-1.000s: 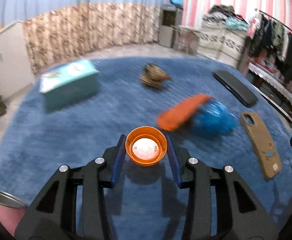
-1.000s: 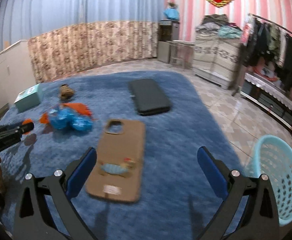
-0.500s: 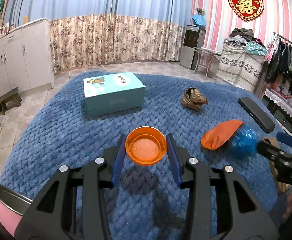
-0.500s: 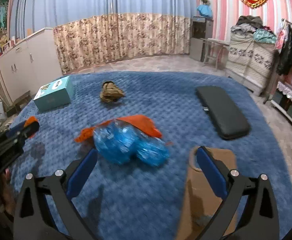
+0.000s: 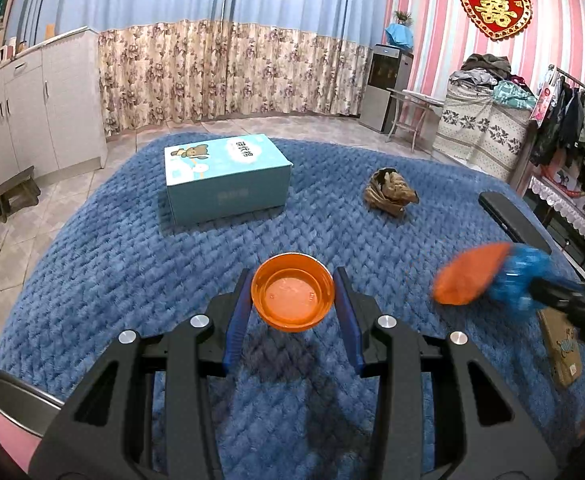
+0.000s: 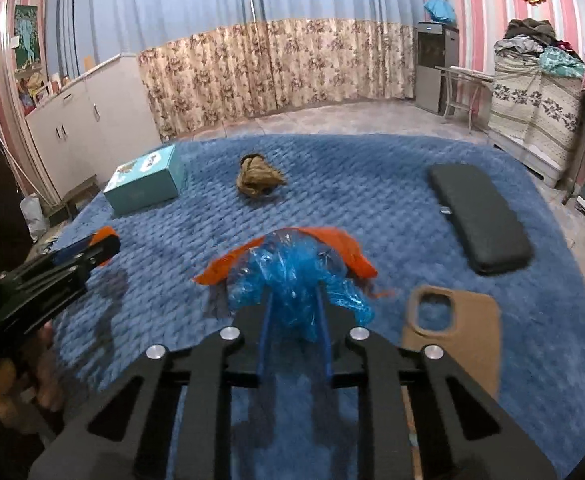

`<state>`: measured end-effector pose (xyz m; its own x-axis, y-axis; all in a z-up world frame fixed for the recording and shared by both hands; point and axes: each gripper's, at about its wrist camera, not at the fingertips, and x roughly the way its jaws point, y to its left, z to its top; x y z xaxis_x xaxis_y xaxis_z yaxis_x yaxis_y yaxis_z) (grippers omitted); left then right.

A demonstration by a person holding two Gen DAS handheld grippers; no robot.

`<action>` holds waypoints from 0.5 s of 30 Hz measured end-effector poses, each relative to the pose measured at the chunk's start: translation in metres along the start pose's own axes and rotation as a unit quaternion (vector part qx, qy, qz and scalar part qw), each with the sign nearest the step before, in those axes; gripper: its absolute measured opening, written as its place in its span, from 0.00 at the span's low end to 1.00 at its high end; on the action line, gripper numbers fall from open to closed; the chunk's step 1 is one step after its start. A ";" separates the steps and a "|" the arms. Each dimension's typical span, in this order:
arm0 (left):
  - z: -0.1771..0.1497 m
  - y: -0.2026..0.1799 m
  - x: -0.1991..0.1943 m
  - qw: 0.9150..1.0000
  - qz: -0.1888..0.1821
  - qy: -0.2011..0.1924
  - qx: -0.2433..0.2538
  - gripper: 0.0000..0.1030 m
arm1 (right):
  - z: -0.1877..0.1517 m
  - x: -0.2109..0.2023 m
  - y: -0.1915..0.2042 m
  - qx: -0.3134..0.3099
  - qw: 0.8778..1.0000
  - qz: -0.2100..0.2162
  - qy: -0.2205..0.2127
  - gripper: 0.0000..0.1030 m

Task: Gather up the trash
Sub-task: 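Grasp the orange bowl with left tool while right grasps blue plastic bag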

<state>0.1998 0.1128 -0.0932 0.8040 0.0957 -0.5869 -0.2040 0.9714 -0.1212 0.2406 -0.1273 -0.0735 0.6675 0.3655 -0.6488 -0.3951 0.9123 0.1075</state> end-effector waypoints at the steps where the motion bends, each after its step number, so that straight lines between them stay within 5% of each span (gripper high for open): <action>1: 0.000 0.000 0.000 1.000 0.001 0.000 0.001 0.38 | -0.001 -0.009 -0.005 0.001 1.000 -0.003 -0.002 0.19; 10: -0.002 -0.016 -0.011 0.999 0.013 -0.019 0.035 0.38 | -0.017 -0.082 -0.071 0.063 0.998 -0.023 -0.022 0.19; 15: 0.006 -0.041 -0.031 0.998 -0.012 -0.032 0.045 0.38 | -0.035 -0.115 -0.103 0.077 0.994 -0.073 -0.039 0.19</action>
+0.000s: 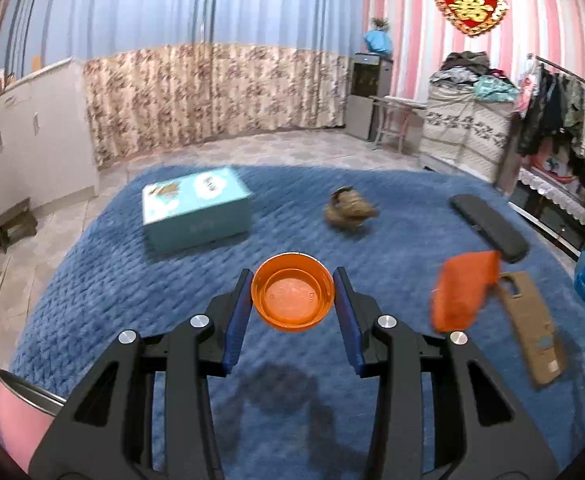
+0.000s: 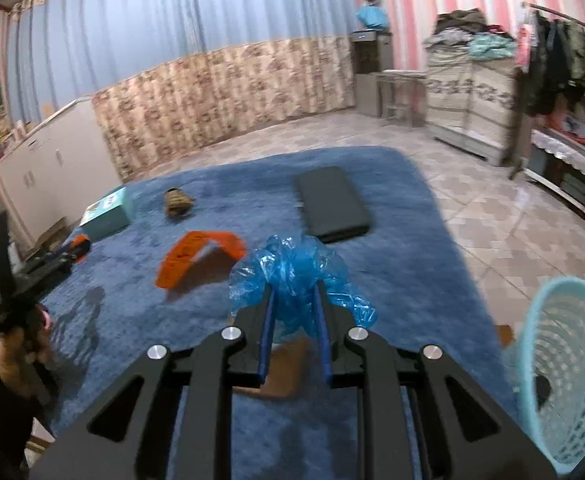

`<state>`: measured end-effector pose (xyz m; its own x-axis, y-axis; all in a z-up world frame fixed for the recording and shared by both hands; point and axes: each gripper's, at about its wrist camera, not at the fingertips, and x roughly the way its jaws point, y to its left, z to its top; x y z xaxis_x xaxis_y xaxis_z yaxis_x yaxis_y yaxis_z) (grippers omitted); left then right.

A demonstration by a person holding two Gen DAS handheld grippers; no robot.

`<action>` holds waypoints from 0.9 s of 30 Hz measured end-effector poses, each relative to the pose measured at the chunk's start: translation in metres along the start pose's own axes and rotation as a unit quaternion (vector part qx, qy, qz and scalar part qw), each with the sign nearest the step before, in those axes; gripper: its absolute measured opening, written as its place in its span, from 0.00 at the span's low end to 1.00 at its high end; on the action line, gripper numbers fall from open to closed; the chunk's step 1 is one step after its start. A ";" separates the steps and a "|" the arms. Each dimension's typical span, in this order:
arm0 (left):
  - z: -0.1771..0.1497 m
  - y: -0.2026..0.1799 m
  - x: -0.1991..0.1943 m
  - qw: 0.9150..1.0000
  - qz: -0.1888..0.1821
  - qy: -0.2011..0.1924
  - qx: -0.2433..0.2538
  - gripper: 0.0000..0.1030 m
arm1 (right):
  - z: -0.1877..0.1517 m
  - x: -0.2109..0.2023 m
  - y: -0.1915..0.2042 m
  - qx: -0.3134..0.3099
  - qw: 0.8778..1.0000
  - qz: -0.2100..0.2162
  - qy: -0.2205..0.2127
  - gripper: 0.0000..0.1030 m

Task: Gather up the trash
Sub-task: 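Grasp the orange bowl with left tool while right grasps blue plastic bag, then carry the orange bowl and blue plastic bag over the light-blue basket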

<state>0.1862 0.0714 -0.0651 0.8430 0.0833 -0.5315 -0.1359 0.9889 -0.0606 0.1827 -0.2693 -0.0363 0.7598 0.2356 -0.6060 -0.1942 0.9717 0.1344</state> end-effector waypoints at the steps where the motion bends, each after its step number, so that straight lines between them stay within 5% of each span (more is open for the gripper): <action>1: 0.004 -0.008 -0.005 1.000 -0.007 -0.006 0.005 0.38 | -0.003 -0.005 -0.008 0.005 1.000 -0.010 -0.004 0.19; 12: 0.030 -0.115 -0.027 0.993 -0.106 -0.029 0.044 0.38 | -0.028 -0.063 -0.093 0.059 0.992 -0.103 -0.043 0.19; 27: 0.006 -0.271 -0.061 0.966 -0.230 -0.027 0.118 0.38 | -0.059 -0.131 -0.180 0.108 0.964 -0.224 -0.097 0.19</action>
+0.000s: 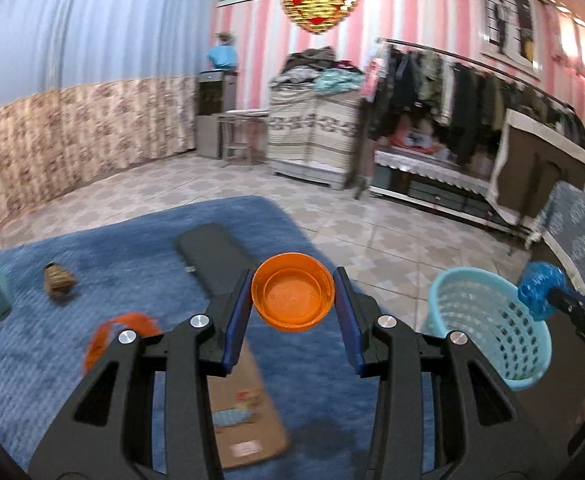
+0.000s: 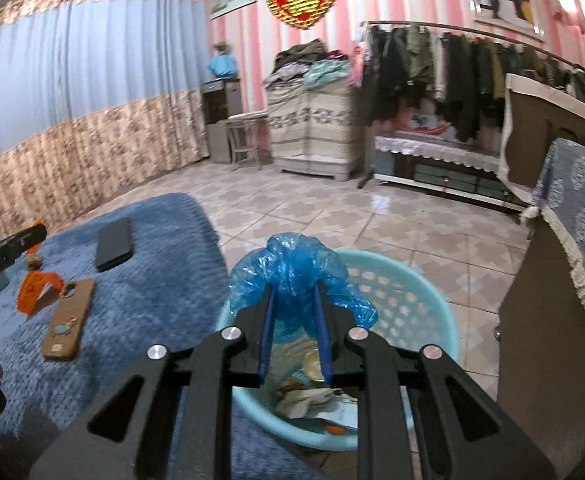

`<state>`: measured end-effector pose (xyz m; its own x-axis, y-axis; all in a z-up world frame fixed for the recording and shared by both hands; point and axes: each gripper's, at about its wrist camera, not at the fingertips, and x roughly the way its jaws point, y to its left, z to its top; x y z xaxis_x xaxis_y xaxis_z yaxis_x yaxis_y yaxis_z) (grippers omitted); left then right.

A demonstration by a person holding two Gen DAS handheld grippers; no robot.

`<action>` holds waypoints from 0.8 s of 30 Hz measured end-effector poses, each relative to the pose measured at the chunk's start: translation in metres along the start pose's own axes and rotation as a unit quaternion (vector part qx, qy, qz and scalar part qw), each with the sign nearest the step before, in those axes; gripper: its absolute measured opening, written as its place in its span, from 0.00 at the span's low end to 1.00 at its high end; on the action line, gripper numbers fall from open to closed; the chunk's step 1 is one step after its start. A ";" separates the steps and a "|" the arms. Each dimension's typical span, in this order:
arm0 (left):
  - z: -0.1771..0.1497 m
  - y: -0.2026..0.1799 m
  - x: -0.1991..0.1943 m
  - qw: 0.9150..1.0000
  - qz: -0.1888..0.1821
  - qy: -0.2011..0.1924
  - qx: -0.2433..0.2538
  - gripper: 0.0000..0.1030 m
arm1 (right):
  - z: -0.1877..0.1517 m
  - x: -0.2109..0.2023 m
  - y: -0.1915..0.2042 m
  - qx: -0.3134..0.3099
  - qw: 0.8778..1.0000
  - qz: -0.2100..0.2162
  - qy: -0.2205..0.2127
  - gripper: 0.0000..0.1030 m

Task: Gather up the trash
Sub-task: 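Carry the orange bowl and blue plastic bag over the light-blue basket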

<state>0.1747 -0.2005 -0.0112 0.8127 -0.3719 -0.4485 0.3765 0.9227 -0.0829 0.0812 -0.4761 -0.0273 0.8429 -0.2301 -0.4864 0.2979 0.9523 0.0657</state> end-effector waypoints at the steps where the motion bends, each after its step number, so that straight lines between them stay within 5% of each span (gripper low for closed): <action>1: -0.001 -0.012 0.003 1.000 -0.009 0.001 0.009 0.38 | 0.000 0.000 -0.005 0.004 1.000 -0.004 -0.001 0.19; 24: -0.008 -0.161 0.072 0.984 -0.147 0.047 0.089 0.38 | -0.022 0.005 -0.064 0.053 0.997 -0.063 0.001 0.19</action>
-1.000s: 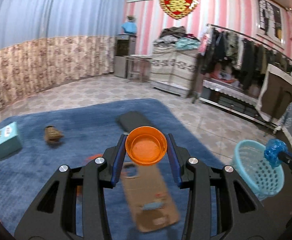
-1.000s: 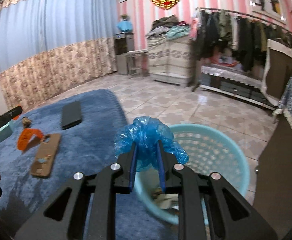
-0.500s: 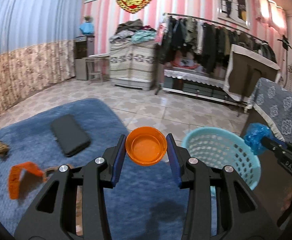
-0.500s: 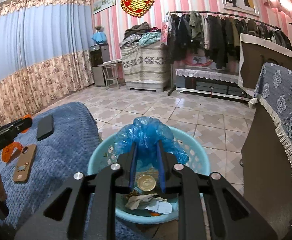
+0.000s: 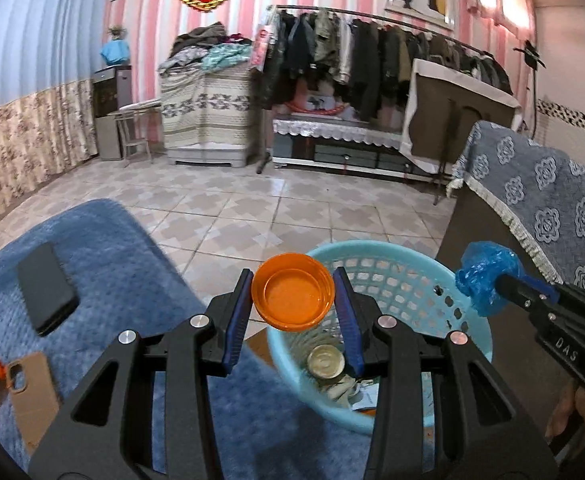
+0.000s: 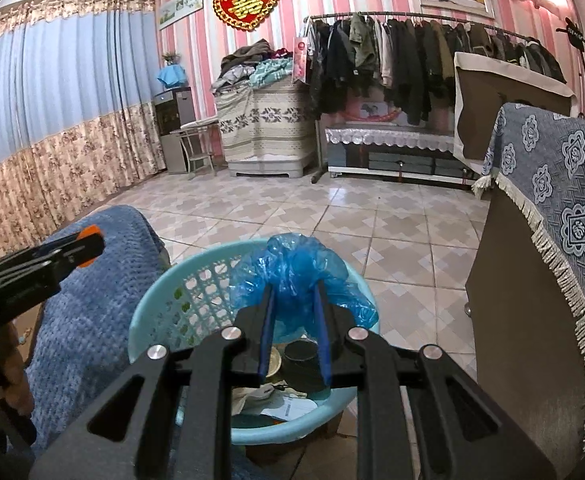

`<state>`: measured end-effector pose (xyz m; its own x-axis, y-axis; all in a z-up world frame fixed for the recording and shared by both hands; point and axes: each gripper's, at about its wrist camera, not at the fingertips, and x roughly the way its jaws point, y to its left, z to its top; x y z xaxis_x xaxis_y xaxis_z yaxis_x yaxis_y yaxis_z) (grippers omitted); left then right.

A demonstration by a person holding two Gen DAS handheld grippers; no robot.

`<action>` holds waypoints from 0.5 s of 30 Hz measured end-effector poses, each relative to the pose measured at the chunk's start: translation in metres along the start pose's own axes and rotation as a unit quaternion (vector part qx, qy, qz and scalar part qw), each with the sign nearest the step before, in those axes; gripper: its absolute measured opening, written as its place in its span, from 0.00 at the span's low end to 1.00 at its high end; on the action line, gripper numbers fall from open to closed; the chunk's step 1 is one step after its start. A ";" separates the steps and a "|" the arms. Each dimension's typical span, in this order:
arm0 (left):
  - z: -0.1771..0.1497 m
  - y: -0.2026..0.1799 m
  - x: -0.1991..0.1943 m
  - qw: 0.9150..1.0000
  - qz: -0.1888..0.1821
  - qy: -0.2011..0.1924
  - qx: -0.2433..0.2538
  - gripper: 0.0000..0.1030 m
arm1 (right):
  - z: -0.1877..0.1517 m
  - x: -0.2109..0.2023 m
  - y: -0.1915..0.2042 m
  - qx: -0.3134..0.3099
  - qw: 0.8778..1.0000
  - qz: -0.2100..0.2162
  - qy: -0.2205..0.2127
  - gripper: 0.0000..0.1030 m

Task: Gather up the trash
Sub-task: 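Carry the orange bowl and blue plastic bag over the light-blue basket, then open the left tool over the basket while the right tool releases the bag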

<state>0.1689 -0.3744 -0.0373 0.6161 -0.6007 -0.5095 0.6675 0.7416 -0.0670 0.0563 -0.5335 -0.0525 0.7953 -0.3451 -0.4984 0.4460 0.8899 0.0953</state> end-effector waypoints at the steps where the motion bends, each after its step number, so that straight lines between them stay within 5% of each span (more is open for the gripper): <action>1: 0.000 -0.004 0.006 1.000 -0.004 0.003 0.005 0.38 | 0.000 0.001 0.000 0.000 1.000 -0.001 0.001 0.19; 15: 0.005 -0.033 0.050 0.999 -0.018 0.021 0.037 0.39 | -0.004 0.008 -0.012 0.015 1.000 -0.018 0.013 0.19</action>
<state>0.1798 -0.4310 -0.0559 0.5734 -0.6124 -0.5442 0.7190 0.6946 -0.0241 0.0561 -0.5455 -0.0614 0.7678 -0.3680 -0.5244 0.4864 0.8676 0.1033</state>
